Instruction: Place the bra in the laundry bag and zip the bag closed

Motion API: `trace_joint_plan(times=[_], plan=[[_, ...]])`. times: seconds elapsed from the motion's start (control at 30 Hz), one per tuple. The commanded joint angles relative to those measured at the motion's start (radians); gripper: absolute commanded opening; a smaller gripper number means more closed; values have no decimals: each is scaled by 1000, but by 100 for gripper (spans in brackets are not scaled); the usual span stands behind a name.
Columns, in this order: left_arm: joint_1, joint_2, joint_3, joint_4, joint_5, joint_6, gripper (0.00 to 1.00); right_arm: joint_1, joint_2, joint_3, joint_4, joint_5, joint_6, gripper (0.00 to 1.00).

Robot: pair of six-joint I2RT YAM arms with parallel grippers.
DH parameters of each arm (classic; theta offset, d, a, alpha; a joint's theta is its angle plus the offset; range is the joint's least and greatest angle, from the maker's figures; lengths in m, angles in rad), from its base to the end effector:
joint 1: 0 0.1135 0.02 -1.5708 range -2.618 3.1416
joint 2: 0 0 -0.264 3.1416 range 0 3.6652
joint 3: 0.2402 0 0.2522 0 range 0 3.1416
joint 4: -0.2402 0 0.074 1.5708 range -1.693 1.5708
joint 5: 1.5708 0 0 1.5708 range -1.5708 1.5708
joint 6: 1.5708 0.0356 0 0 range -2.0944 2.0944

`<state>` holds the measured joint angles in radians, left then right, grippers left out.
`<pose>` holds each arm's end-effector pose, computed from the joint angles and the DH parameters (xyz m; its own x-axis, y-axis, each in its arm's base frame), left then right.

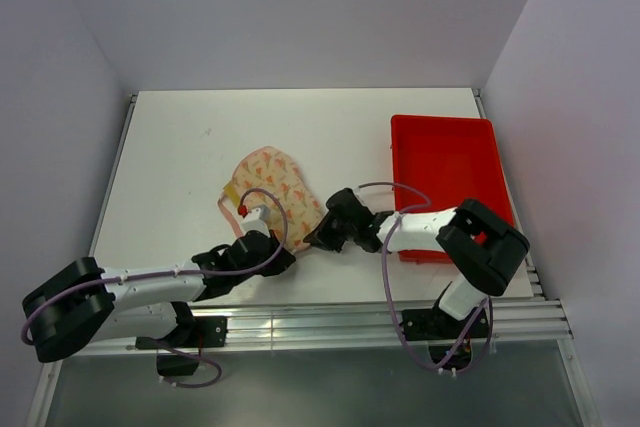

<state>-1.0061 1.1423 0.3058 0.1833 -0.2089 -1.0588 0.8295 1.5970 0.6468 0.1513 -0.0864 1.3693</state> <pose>0.1162 -0.1696 0.1459 -0.8029 -0.3261 -0.4989 0.0782 0.7722 -0.6306 0.1966 0.2193 0.1346 -0.8566 0.5099 -0.0790 0.3189 0.6436 0.6958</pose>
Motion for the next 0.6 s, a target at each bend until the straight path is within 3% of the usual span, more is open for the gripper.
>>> trace_joint_plan(times=[0.0, 0.27, 0.57], plan=[[4, -39, -31, -105, -17, -33, 0, -59, 18, 45, -99, 139, -91, 4], [76, -104, -65, -180, -37, -79, 0, -161, 20, 161, -281, 148, -323, 2], [127, -148, -74, -297, -78, -132, 0, -184, 106, 355, -496, 229, -551, 2]])
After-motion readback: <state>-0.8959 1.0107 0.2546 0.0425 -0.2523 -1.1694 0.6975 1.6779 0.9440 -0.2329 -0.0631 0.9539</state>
